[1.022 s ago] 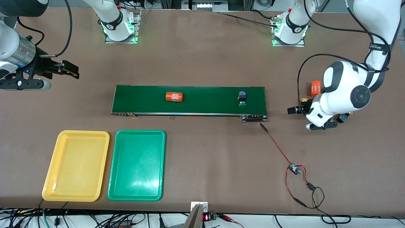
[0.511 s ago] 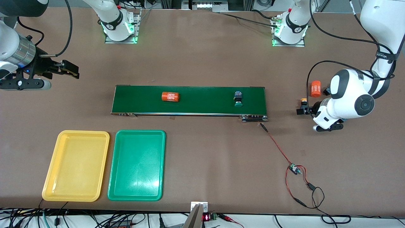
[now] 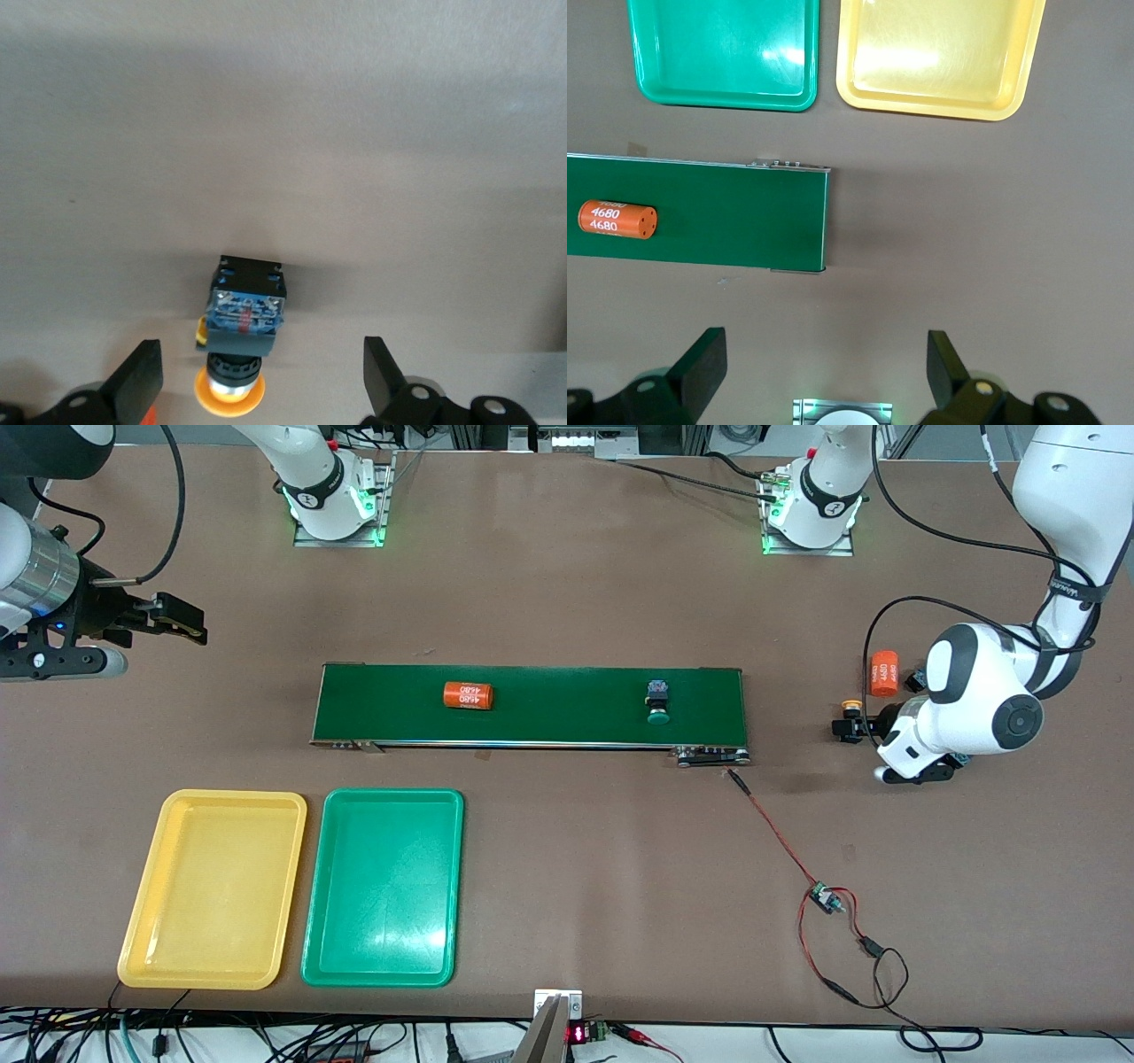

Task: Sort buttons by color to trays
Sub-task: 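Grasp the orange-capped button with the left gripper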

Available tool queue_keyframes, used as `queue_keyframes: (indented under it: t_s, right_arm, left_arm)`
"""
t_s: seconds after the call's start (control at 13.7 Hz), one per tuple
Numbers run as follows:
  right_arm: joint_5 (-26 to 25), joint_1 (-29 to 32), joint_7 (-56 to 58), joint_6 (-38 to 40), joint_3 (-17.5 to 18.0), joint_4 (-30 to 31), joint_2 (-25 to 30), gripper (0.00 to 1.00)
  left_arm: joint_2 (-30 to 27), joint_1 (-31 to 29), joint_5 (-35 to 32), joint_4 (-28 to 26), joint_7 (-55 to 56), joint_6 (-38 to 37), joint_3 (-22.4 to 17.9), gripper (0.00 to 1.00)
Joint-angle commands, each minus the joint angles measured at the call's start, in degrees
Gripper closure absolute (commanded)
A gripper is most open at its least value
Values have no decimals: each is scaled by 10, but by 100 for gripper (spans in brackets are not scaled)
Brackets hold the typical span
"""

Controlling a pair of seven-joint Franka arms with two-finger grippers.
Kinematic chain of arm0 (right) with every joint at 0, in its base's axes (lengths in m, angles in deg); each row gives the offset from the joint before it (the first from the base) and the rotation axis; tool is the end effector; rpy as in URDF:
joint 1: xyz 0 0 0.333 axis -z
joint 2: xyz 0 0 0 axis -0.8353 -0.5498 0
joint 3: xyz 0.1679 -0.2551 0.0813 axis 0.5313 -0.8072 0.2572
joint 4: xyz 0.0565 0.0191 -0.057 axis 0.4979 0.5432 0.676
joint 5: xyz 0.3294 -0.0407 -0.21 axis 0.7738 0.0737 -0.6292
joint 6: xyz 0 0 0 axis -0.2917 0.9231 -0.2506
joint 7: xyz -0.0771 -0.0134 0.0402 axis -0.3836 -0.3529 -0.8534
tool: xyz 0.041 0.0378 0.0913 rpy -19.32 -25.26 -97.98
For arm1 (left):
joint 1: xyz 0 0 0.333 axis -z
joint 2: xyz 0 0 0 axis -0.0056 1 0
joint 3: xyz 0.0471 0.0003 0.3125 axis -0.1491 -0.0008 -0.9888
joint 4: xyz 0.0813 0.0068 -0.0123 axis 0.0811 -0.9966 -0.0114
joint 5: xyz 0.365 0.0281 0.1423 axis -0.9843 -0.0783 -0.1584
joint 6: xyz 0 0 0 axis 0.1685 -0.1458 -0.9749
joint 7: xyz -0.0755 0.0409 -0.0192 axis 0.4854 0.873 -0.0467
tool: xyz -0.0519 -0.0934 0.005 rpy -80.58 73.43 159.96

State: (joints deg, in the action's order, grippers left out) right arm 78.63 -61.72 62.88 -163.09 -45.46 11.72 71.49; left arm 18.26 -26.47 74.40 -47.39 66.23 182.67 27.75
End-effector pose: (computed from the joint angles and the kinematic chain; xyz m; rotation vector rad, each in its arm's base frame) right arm 0.5603 0.0383 0.5767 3.1127 0.0844 -0.2421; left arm 0.5446 0.0323 0.1911 2.9906 0.1302 -0.4979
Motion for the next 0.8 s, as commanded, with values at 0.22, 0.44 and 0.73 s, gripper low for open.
queue_keyframes:
  t_s: [0.22, 0.44, 0.73]
  right_arm:
    - [9, 13, 30, 10, 1, -3, -3, 0]
    - [14, 12, 52, 48, 1, 4, 4, 0]
    - [17, 9, 50, -30, 2, 154, 130, 0]
  left_arm:
    - [-6, -19, -12, -42, -84, 57, 5, 0]
    - [-1, -20, -12, -46, -122, 59, 4, 2]
    - [-4, -20, -12, -89, -147, 121, 0, 67]
